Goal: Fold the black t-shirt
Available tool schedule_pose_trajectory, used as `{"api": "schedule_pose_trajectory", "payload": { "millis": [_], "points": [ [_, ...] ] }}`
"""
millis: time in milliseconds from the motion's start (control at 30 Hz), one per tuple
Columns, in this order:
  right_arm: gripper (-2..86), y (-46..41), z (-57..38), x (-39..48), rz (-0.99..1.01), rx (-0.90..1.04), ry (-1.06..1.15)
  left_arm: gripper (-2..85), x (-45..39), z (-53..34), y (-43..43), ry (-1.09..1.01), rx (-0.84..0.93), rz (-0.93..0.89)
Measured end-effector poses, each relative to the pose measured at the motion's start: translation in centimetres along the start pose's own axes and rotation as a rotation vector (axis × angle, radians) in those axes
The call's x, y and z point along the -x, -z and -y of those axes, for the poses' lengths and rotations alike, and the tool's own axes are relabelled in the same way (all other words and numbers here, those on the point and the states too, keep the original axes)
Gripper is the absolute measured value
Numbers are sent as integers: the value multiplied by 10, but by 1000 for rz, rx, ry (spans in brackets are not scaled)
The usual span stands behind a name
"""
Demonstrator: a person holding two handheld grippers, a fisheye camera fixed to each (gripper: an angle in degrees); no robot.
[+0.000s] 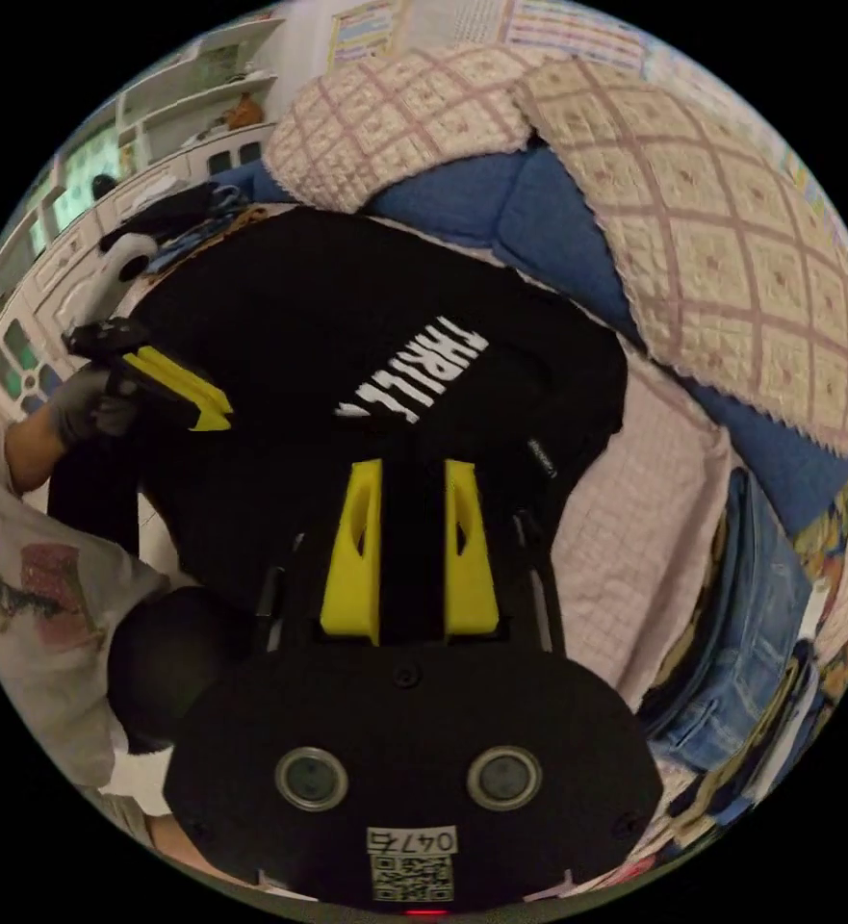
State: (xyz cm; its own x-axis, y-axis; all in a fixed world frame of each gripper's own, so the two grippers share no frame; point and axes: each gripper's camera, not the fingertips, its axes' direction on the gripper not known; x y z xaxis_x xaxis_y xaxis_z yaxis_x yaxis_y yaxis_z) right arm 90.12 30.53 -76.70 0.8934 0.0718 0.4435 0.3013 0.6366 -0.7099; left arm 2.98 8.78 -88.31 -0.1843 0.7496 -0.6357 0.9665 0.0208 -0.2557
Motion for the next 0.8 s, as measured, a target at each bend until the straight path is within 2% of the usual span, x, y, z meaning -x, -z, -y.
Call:
{"api": "schedule_pose_trajectory", "payload": {
  "millis": [167, 267, 367, 467, 567, 733, 800],
  "points": [
    [53, 81, -91, -37, 69, -256, -294, 84, 27, -51, 63, -50, -131, 32],
    [44, 102, -152, -30, 113, -315, -443, 72, 24, -101, 81, -177, -99, -70],
    [49, 91, -184, -20, 201, -283, -549, 78, 27, -155, 71, -209, -27, -154],
    [59, 76, -193, -19, 239, -251, -635, 83, 42, -199, 77, -197, -65, -227],
    [31, 73, -194, -31, 287, -299, -679, 80, 63, -231, 116, -196, -178, -276],
    [-9, 101, -179, -47, 403, -390, -617, 74, 108, -280, 187, -170, -241, -152],
    [-11, 128, -172, -48, 379, -424, -577, 78, 138, -316, 223, -111, -276, -87]
  ]
}}
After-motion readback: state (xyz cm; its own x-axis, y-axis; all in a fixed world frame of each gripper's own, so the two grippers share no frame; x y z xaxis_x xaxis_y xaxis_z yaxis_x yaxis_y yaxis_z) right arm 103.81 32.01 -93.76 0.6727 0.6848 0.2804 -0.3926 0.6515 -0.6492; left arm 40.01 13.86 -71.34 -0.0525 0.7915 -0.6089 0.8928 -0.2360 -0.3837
